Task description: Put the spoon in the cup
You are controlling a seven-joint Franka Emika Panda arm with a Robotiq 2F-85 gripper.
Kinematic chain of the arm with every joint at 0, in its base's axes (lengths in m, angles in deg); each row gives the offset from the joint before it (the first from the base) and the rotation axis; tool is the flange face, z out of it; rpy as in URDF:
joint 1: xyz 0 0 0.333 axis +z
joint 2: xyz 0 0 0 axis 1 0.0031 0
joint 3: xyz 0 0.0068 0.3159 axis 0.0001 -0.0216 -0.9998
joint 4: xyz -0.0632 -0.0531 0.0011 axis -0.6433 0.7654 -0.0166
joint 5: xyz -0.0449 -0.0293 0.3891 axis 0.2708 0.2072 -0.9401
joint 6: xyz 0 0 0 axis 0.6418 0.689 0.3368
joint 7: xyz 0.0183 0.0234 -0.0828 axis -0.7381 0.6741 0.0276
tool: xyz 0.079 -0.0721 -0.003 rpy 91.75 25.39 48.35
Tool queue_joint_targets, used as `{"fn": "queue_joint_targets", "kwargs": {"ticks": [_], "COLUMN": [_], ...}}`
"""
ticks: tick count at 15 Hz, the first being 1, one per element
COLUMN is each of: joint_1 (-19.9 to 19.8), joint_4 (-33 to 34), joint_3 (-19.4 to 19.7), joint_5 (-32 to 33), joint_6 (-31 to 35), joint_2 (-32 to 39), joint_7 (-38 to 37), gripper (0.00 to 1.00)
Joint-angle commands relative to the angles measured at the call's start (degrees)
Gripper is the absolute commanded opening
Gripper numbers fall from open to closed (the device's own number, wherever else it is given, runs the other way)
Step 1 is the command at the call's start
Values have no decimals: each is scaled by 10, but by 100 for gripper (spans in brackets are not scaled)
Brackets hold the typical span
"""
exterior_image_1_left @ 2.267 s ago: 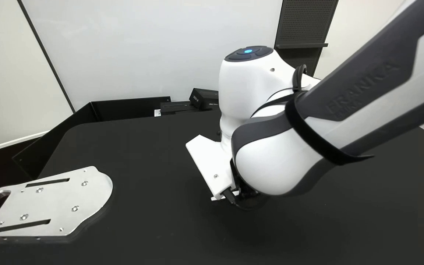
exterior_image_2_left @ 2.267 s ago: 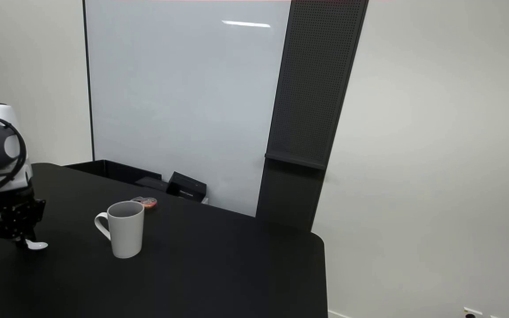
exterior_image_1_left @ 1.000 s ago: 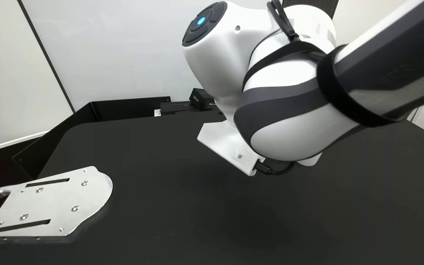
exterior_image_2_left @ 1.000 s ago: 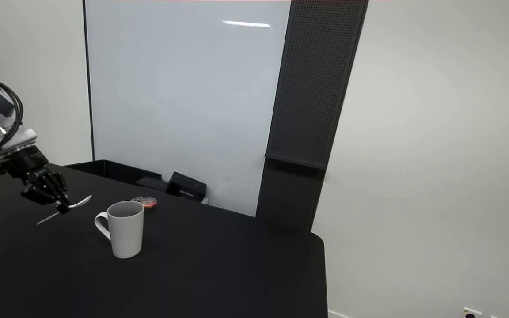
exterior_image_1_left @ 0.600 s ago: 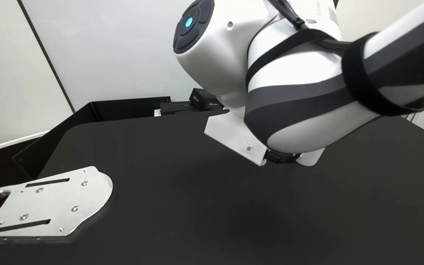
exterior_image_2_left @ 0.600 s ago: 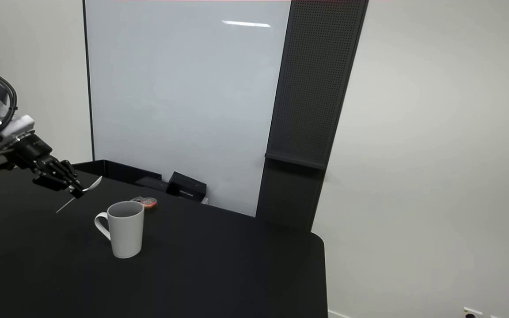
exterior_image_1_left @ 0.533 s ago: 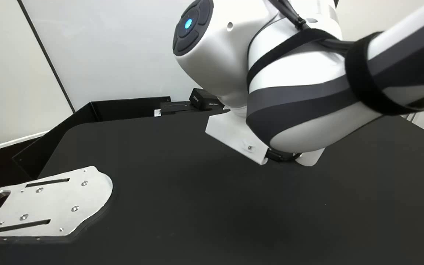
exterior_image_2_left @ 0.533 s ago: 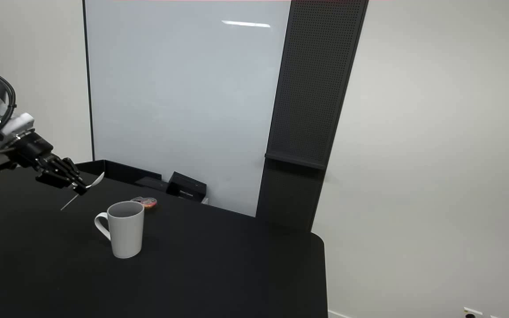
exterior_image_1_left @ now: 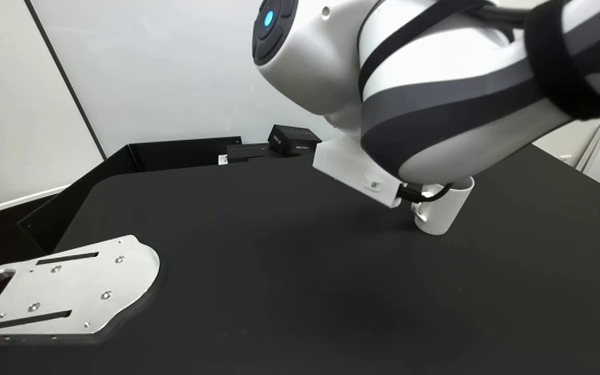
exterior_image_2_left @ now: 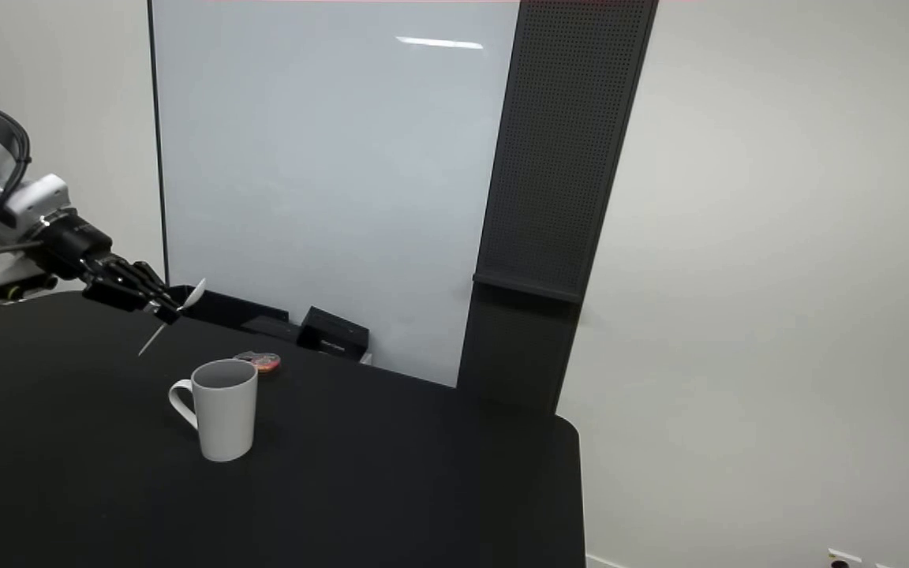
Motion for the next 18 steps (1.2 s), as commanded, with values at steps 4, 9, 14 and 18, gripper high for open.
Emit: {"fn": "queue_joint_targets", "kwargs": {"ticks": [4,9,14,18], "joint_1": [-61,-96,-124,-141], "joint_4": [-4,-11,-18,-29], "joint_3": [-48,-64,-68,-72], "joint_5": [39,73,104,103], "joint_6": [-54,-52,-46,-48], "joint_2": [-45,-60,-58,-59], "joint_7": [-32,-39,-45,-44], "gripper": [3,3,3,3]}}
